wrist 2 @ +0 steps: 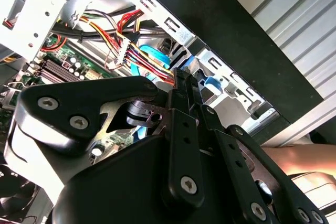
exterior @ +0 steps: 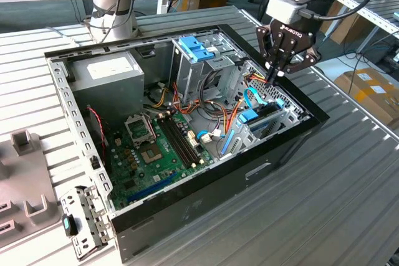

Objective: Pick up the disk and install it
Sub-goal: 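Insert the second disk wire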

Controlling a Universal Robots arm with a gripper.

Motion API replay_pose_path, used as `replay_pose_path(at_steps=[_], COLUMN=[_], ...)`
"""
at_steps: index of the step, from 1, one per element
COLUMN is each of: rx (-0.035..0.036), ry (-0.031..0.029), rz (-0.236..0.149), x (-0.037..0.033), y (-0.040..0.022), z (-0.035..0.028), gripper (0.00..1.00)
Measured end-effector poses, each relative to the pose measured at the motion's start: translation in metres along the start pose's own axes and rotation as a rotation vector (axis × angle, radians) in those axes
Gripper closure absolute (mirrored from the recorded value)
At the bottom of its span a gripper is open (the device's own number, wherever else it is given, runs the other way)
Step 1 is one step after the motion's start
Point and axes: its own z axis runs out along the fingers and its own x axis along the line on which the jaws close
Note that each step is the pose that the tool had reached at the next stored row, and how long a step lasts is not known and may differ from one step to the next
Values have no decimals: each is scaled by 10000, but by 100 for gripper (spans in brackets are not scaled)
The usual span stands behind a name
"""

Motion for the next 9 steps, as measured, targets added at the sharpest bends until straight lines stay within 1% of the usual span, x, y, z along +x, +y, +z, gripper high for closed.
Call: replay_pose_path(at_steps=[9], rx=[0], ry=[0], rz=[3], x=[0], y=[0], z=[0], gripper=[84])
